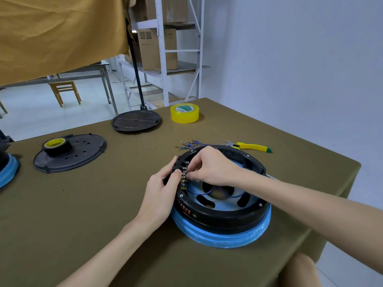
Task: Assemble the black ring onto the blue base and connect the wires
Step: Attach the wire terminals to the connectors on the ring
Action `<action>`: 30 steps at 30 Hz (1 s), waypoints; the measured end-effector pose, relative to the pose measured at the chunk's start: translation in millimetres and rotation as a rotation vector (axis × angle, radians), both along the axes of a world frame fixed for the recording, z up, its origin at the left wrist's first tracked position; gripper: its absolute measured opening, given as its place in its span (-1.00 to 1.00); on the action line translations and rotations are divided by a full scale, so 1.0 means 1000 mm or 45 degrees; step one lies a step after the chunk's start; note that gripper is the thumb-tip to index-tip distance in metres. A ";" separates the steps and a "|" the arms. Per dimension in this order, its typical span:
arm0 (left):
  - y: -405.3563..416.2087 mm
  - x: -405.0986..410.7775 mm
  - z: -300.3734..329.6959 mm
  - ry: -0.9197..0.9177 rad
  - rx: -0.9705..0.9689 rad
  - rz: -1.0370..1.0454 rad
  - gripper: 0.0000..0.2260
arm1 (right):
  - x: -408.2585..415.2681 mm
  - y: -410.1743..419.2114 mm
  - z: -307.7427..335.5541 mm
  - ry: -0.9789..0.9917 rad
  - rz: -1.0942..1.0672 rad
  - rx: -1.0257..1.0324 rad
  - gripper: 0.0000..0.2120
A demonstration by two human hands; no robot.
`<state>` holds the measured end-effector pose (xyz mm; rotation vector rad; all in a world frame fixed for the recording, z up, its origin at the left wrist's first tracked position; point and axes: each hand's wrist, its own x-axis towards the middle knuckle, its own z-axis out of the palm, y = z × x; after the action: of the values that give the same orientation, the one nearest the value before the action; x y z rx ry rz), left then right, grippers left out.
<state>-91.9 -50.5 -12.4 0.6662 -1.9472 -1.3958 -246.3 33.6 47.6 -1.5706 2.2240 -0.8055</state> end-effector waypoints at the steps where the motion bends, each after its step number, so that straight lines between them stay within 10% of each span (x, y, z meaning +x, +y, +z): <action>1: 0.000 0.000 0.000 -0.007 0.000 0.002 -0.60 | -0.001 -0.001 0.001 -0.002 0.014 0.008 -0.89; 30: 0.003 0.000 0.001 -0.041 -0.043 0.001 -0.62 | 0.024 0.006 0.004 0.128 -0.005 0.022 -0.85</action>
<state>-91.4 -47.6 -11.4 0.6776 -1.9912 -1.3571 -222.8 39.2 51.4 -1.6326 2.2984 -0.7209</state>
